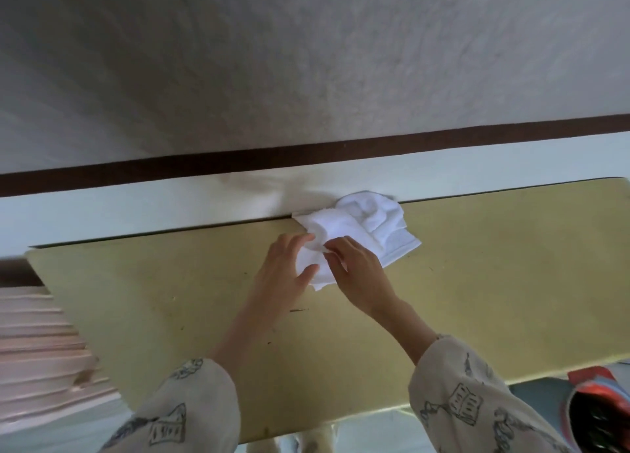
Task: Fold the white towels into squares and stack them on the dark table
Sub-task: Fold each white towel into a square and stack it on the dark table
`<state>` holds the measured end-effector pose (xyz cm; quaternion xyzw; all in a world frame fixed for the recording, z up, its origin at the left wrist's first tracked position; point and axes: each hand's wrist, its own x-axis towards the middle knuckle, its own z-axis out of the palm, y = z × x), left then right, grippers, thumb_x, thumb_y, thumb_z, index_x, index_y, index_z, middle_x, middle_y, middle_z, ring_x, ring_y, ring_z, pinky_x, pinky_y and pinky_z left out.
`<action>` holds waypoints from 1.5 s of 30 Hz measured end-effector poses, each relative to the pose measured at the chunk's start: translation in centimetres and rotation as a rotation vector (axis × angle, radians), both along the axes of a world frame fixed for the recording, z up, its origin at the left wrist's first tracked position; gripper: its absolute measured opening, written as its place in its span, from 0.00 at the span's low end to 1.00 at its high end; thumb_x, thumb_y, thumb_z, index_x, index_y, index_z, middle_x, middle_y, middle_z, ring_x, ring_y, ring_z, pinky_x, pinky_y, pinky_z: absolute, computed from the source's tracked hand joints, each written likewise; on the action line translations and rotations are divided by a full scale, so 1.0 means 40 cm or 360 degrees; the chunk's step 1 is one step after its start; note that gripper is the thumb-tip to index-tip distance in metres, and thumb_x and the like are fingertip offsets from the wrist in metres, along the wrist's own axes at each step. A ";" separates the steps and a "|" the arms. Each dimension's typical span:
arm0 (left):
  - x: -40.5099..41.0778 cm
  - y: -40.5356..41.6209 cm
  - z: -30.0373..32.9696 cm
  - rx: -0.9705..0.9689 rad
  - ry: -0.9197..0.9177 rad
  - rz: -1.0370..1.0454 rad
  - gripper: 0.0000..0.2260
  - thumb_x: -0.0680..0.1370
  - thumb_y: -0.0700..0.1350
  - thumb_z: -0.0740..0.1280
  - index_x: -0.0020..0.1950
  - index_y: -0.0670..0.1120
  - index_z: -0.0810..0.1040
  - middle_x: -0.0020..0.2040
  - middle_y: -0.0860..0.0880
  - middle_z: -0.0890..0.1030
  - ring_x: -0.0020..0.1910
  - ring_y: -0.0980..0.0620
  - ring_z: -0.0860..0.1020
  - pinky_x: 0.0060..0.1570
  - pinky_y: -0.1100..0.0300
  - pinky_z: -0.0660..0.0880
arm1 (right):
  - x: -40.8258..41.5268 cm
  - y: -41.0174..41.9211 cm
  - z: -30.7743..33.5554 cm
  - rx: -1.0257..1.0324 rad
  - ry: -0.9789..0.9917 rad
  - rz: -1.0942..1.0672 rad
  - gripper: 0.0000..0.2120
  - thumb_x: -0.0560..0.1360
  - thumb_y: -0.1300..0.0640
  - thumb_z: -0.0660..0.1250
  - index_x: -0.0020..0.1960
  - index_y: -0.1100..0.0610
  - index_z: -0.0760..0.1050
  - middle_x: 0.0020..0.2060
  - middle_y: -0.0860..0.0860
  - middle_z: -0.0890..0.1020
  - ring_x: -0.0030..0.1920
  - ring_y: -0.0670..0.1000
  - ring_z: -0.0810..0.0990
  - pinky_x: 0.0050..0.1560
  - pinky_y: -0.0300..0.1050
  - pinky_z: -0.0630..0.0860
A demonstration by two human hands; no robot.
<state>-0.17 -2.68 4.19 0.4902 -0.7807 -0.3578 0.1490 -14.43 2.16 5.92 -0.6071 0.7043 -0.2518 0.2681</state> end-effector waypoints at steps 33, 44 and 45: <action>0.411 0.127 0.200 0.0087 0.0036 0.0472 0.05 0.75 0.40 0.67 0.50 0.42 0.80 0.42 0.50 0.78 0.42 0.53 0.74 0.36 0.67 0.65 | 0.060 0.149 0.236 0.0207 -0.0032 -0.0030 0.07 0.75 0.54 0.67 0.44 0.58 0.78 0.39 0.48 0.79 0.43 0.48 0.76 0.39 0.27 0.68; 0.442 0.281 -0.031 0.0647 -0.0215 0.0281 0.02 0.74 0.42 0.69 0.45 0.44 0.81 0.38 0.53 0.78 0.39 0.55 0.74 0.35 0.72 0.66 | 0.041 0.295 -0.033 0.0901 0.0024 0.0045 0.11 0.78 0.55 0.63 0.53 0.61 0.80 0.53 0.56 0.82 0.57 0.54 0.77 0.51 0.41 0.68; 0.438 0.276 -0.042 0.0642 -0.0205 0.0326 0.00 0.74 0.41 0.69 0.43 0.45 0.79 0.36 0.53 0.77 0.36 0.56 0.73 0.33 0.74 0.65 | 0.044 0.292 -0.048 0.0901 0.0000 0.0013 0.12 0.78 0.55 0.63 0.53 0.61 0.79 0.54 0.56 0.82 0.58 0.55 0.77 0.51 0.40 0.68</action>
